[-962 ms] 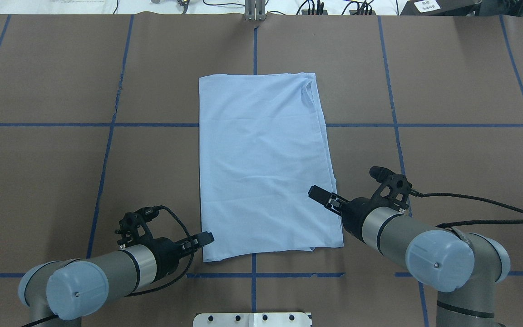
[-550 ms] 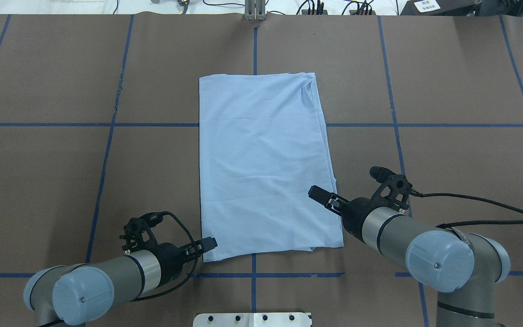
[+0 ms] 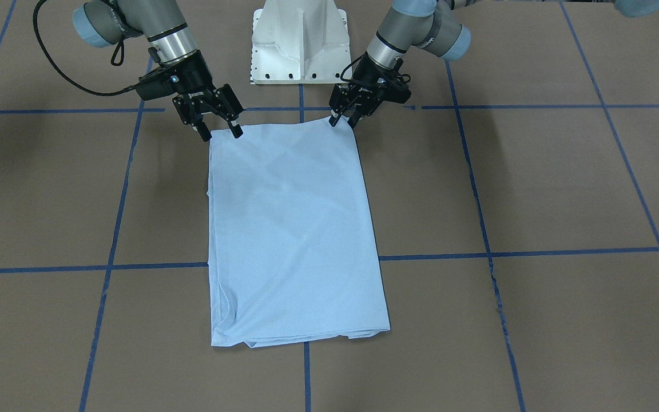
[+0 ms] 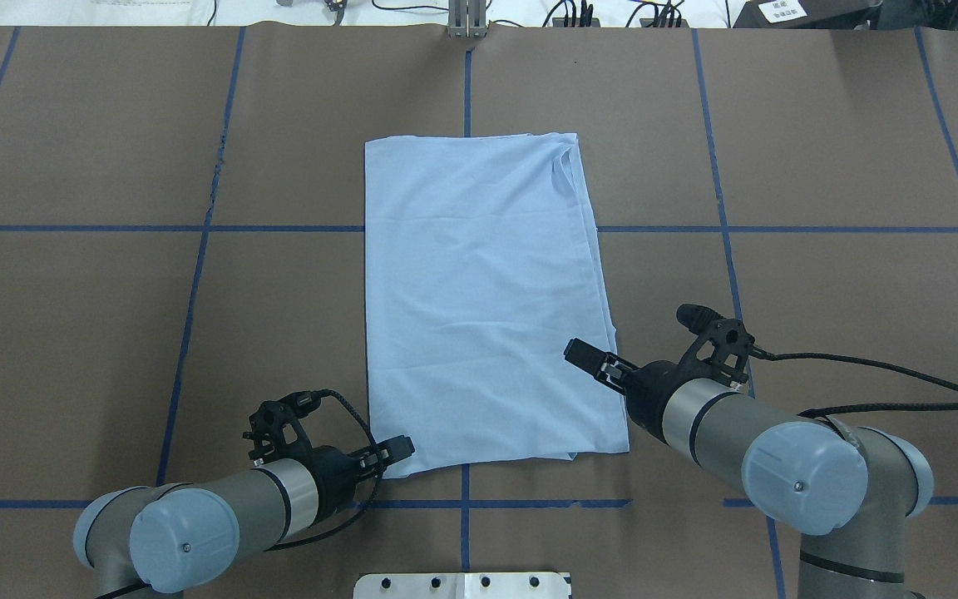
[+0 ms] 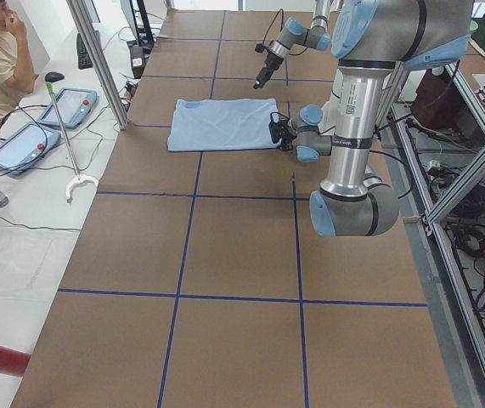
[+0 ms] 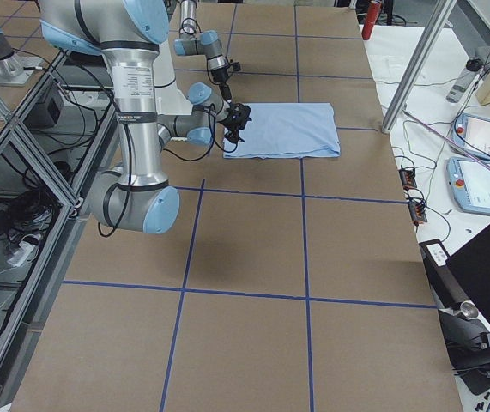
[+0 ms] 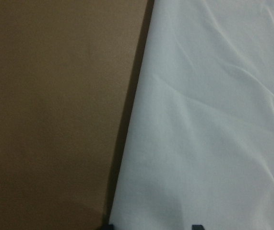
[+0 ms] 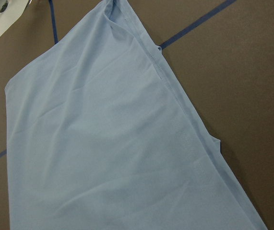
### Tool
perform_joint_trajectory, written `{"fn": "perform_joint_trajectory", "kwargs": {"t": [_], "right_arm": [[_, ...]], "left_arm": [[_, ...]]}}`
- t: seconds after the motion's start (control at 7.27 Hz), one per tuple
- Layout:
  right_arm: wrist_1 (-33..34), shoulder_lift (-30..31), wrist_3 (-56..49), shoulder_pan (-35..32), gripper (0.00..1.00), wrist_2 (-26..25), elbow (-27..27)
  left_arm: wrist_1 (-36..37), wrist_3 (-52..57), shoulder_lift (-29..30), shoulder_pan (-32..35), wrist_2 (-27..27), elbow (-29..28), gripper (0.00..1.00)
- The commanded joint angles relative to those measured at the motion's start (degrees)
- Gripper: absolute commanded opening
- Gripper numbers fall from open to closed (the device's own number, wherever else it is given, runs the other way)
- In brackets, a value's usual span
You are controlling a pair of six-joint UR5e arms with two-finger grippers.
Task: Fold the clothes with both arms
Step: 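Position the left gripper at the shirt corner nearest it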
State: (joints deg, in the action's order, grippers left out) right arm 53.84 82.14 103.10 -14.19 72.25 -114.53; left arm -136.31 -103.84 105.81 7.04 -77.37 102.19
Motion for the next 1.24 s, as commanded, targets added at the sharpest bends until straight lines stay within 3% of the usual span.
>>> {"fn": "perform_joint_trajectory", "kwargs": {"t": [0.0,0.14,0.55,0.69,1.1], "right_arm": [[0.04,-0.13,0.00,0.04,1.00,0.09,0.01],[0.04,-0.31,-0.09,0.04,1.00,0.00,0.01],[0.04,-0.40,0.17,0.12,1.00,-0.17,0.44],[1.26,-0.57,6.01,0.82,0.97,-0.79,0.27],[21.40,-5.47,19.63,5.56,0.81,-0.97,-2.45]], "left_arm": [[0.00,0.47,0.09,-0.01,-0.06,0.46,0.08],[0.00,0.65,0.01,0.08,-0.15,0.81,0.00],[0.00,0.83,-0.17,0.08,-0.15,0.90,0.00],[-0.09,0.83,0.09,0.08,-0.15,0.90,0.00],[-0.09,0.74,0.18,0.08,-0.15,0.82,0.00]]}}
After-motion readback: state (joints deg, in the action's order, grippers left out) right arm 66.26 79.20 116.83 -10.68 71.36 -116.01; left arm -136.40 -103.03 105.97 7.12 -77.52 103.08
